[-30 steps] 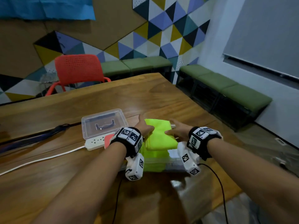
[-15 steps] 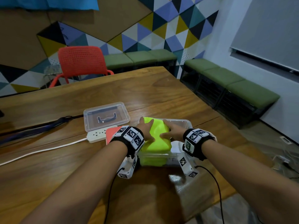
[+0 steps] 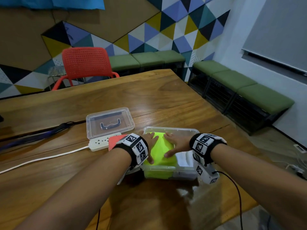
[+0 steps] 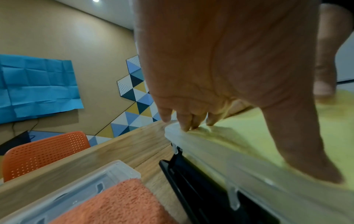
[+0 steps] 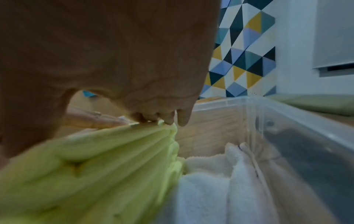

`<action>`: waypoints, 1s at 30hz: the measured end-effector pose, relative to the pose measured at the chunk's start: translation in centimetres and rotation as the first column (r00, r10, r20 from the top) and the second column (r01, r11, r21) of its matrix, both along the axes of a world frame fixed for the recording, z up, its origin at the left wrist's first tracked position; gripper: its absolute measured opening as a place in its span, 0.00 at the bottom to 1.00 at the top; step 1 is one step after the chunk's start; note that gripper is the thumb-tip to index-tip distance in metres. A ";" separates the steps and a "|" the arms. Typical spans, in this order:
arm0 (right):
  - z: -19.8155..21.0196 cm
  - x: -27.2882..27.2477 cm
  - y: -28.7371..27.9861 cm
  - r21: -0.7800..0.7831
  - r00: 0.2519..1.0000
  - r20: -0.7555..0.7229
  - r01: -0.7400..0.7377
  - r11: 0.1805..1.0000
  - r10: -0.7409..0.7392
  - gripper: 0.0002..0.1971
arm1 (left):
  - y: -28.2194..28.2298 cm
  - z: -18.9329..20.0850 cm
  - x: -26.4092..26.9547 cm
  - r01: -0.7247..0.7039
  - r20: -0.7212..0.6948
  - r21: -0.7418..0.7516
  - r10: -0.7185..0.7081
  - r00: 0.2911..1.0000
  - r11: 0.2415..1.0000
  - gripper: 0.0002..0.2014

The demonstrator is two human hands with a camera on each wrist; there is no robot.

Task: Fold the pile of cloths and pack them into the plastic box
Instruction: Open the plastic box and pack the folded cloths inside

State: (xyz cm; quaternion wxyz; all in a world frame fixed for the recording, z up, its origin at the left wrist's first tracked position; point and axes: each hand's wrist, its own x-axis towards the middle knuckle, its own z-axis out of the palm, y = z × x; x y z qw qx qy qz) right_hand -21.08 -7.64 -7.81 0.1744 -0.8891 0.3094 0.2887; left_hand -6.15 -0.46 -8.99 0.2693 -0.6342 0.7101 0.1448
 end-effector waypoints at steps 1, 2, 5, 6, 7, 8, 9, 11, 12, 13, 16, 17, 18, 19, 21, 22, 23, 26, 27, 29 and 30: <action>-0.1 0.0 -0.1 -0.003 1.000 -0.020 -0.015 1.000 0.015 0.51 | -0.1 -0.2 0.0 0.014 0.006 0.006 -0.014 1.000 1.000 0.55; -0.5 0.1 0.0 -0.009 0.999 -0.041 -0.030 1.000 0.029 0.53 | -0.2 -0.6 -0.1 0.026 0.016 0.014 -0.026 1.000 1.000 0.55; -1.8 0.4 0.3 -0.043 0.992 -0.113 -0.067 0.997 0.062 0.59 | -0.6 -2.2 -0.6 0.076 0.120 0.027 -0.079 0.990 0.997 0.56; -2.1 0.7 0.2 -0.053 0.988 -0.135 -0.081 0.995 0.074 0.60 | -0.7 -2.5 -0.8 0.089 0.167 0.038 -0.094 0.981 0.995 0.56; -2.4 1.0 0.1 -0.055 0.984 -0.156 -0.094 0.994 0.084 0.61 | -0.7 -2.7 -1.1 0.104 0.209 0.046 -0.112 0.971 0.993 0.55; -2.6 1.2 -0.1 -0.049 0.982 -0.167 -0.100 0.994 0.091 0.61 | -0.9 -2.7 -1.3 0.126 0.237 0.047 -0.134 0.962 0.991 0.54; -2.8 1.3 -0.2 -0.041 0.980 -0.176 -0.102 0.994 0.093 0.61 | -1.1 -2.7 -1.6 0.156 0.256 0.045 -0.163 0.953 0.987 0.53; -3.3 1.4 -0.5 -0.037 0.978 -0.183 -0.107 0.994 0.098 0.62 | -1.5 -2.7 -1.6 0.202 0.265 0.051 -0.208 0.942 0.978 0.50; -3.6 1.4 -0.7 -0.041 0.978 -0.183 -0.114 0.993 0.105 0.62 | -1.6 -2.7 -1.5 0.212 0.261 0.048 -0.217 0.941 0.976 0.49; -3.9 1.4 -0.8 -0.047 0.977 -0.183 -0.123 0.991 0.113 0.63 | -1.7 -2.9 -1.4 0.216 0.252 0.043 -0.220 0.942 0.975 0.46; -4.9 1.8 -1.1 -0.051 0.972 -0.201 -0.138 0.989 0.126 0.64 | -1.8 -3.5 -1.5 0.210 0.237 0.045 -0.215 0.948 0.977 0.35; -5.1 2.0 -1.1 -0.049 0.969 -0.211 -0.141 0.989 0.128 0.65 | -1.9 -3.6 -1.7 0.216 0.247 0.057 -0.224 0.943 0.975 0.35; -5.3 2.2 -1.1 -0.048 0.966 -0.222 -0.146 0.988 0.131 0.65 | -1.9 -3.7 -1.8 0.224 0.261 0.073 -0.236 0.936 0.972 0.35; -5.4 2.4 -1.1 -0.052 0.963 -0.233 -0.153 0.987 0.136 0.65 | -2.0 -3.8 -1.9 0.222 0.265 0.086 -0.237 0.935 0.971 0.35; -5.4 2.5 -1.0 -0.070 0.958 -0.250 -0.162 0.984 0.140 0.65 | -2.0 -3.8 -2.0 0.203 0.261 0.091 -0.220 0.940 0.975 0.35; -5.4 2.5 -1.0 -0.086 0.957 -0.254 -0.168 0.982 0.142 0.65 | -1.9 -3.6 -2.0 0.191 0.256 0.080 -0.205 0.945 0.978 0.34; -5.3 2.5 -0.9 -0.104 0.957 -0.255 -0.173 0.980 0.142 0.65 | -1.9 -3.5 -1.9 0.176 0.247 0.072 -0.189 0.951 0.982 0.34; -4.5 2.3 -0.5 -0.133 0.963 -0.233 -0.172 0.976 0.138 0.65 | -1.3 -3.2 -1.2 0.120 0.161 0.019 -0.122 0.979 0.993 0.41; -4.0 2.2 -0.5 -0.132 0.966 -0.220 -0.165 0.977 0.134 0.64 | -0.9 -3.0 -0.7 0.115 0.102 -0.014 -0.113 0.988 0.993 0.45; -2.5 2.1 -0.5 -0.095 0.973 -0.206 -0.126 0.987 0.105 0.62 | -0.1 -2.3 0.8 0.040 -0.097 -0.116 -0.052 0.994 0.992 0.43; -1.5 2.1 -0.5 -0.080 0.973 -0.207 -0.122 0.989 0.103 0.60 | 0.4 -1.8 1.9 -0.045 -0.219 -0.202 0.000 0.976 0.978 0.37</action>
